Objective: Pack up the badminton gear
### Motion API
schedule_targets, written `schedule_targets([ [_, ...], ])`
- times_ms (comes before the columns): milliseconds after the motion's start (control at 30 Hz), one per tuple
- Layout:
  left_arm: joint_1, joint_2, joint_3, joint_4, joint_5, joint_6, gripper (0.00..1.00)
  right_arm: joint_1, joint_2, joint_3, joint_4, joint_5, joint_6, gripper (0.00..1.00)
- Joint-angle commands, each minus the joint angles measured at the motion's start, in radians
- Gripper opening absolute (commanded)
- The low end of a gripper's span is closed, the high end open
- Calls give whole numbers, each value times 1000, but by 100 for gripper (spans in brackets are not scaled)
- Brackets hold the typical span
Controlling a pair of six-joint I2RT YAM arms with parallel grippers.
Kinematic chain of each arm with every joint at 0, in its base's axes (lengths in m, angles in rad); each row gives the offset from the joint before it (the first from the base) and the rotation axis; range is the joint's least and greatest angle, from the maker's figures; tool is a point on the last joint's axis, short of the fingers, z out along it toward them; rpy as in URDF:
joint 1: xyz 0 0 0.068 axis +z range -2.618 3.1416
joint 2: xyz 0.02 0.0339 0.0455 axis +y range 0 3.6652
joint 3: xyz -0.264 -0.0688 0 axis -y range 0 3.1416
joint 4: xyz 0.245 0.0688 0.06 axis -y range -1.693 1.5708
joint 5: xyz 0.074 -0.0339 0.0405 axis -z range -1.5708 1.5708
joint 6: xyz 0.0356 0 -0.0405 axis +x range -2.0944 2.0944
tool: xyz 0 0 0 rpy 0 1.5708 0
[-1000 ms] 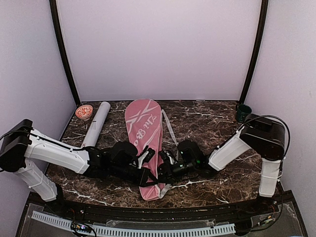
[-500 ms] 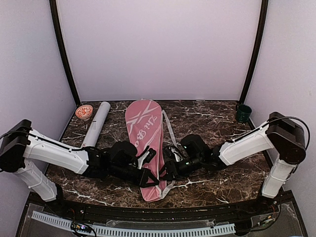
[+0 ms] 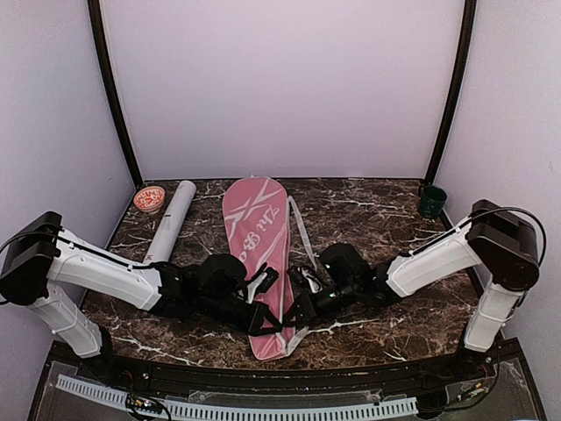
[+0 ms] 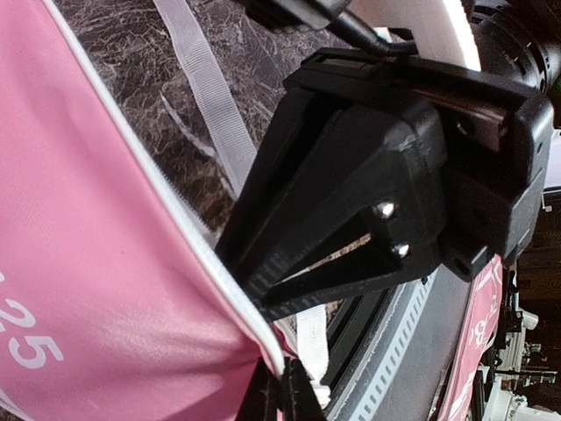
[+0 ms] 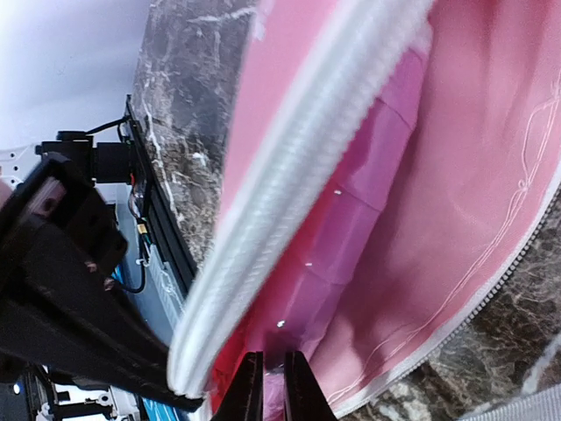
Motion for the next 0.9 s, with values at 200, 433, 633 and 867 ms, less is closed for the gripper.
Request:
schedule_targets([
  [200, -5, 19, 36, 39, 40, 37, 0, 40, 156, 32, 142, -28, 67, 8],
  [433, -5, 35, 19, 58, 63, 25, 0, 56, 172, 28, 285, -56, 126, 12],
  [633, -4, -5, -25, -13, 29, 39, 0, -5, 25, -56, 201, 6, 60, 22],
  [867, -4, -55, -93, -111, 27, 45, 0, -43, -174, 2, -157, 182, -214, 31],
])
